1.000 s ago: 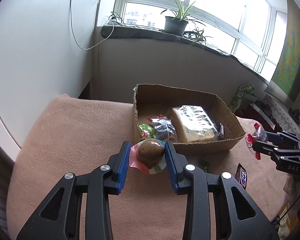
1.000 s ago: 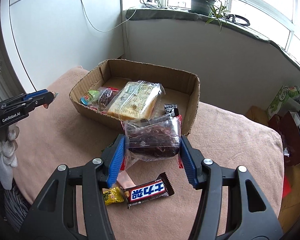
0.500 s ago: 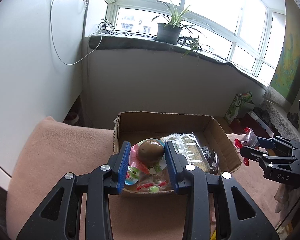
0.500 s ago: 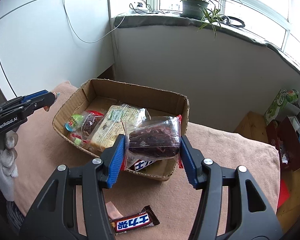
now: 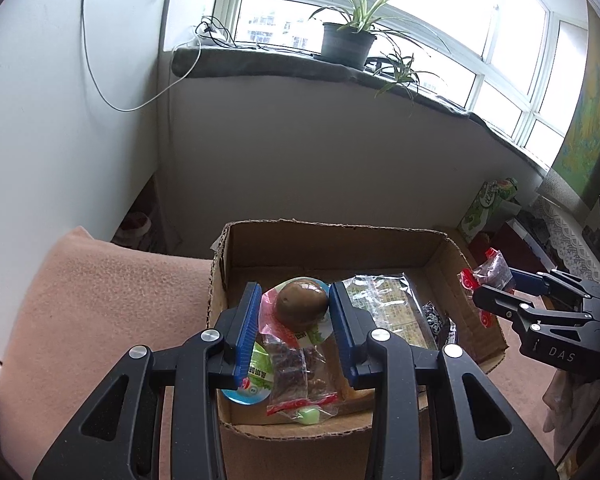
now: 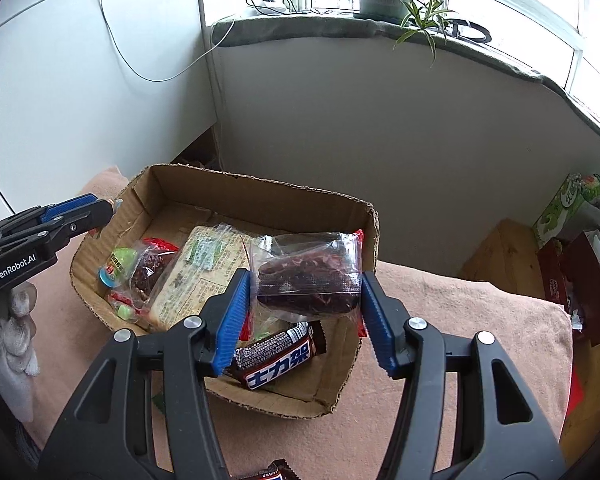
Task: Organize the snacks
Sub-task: 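Carry both snacks into the cardboard box and open both grippers, then move the left gripper to the green candy packet while the right gripper approaches the last Snickers bar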
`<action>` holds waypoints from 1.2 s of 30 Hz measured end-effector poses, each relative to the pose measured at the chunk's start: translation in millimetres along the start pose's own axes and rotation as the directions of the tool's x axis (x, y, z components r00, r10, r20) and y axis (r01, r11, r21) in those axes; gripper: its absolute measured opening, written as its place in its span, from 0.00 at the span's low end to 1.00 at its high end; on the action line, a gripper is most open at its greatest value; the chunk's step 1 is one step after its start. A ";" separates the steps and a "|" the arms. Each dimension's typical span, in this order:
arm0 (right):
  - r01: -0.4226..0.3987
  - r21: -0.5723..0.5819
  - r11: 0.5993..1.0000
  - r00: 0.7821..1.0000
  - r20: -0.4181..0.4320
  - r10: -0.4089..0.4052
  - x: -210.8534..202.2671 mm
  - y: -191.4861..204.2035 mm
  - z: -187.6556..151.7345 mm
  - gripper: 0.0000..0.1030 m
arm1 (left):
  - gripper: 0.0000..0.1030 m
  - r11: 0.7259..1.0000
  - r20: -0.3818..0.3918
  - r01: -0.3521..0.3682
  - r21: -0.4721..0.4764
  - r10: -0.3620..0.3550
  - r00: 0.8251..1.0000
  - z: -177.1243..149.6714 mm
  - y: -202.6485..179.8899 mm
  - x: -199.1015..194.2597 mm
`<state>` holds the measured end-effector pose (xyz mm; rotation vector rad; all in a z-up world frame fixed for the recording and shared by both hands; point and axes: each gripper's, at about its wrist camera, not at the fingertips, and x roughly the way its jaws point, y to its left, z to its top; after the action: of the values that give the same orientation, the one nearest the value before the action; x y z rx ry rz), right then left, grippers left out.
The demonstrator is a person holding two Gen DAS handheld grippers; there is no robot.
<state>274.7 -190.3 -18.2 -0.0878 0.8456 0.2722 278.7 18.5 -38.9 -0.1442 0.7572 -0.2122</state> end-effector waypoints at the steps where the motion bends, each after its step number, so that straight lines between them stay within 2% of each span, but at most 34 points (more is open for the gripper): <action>1: 0.002 0.000 1.000 1.000 -0.003 -0.002 3.0 -0.1 0.5 0.56 | 0.32 1.000 -0.005 -0.002 0.003 0.002 1.000 -0.3 -0.5 2.2; 13: 0.007 -0.005 1.000 0.999 -0.035 -0.007 19.5 -0.2 1.1 0.57 | 0.35 1.000 -0.029 -0.016 -0.008 0.015 0.999 -2.4 3.6 12.5; 14: 0.005 -0.007 1.000 0.999 -0.035 -0.005 19.1 0.2 1.3 0.59 | 0.35 1.000 -0.027 -0.019 -0.008 0.019 0.999 -1.8 3.6 12.0; 18: 0.023 -0.017 1.000 0.999 -0.024 -0.024 15.7 3.3 0.8 0.79 | 0.44 1.000 -0.034 -0.019 -0.003 0.019 0.999 -2.1 1.4 12.1; 19: 0.027 -0.020 0.999 0.999 -0.018 -0.027 14.0 3.5 0.5 0.81 | 0.45 1.000 -0.033 -0.021 0.001 0.021 0.999 -2.2 0.5 11.4; 30: 0.038 -0.013 0.999 0.999 0.002 -0.038 -7.9 8.4 -6.9 0.81 | 0.45 0.999 -0.003 -0.021 0.028 0.022 1.000 -4.7 -6.6 -7.6; 36: 0.033 -0.014 0.999 0.999 0.015 -0.033 -28.3 14.3 -20.6 0.81 | 0.45 0.998 0.017 -0.025 0.058 0.024 1.000 -19.8 -16.0 -28.9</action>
<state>238.0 -186.1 -10.2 -0.1127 0.8267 0.2477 242.4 8.9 -30.7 -0.0813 0.7351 -0.2096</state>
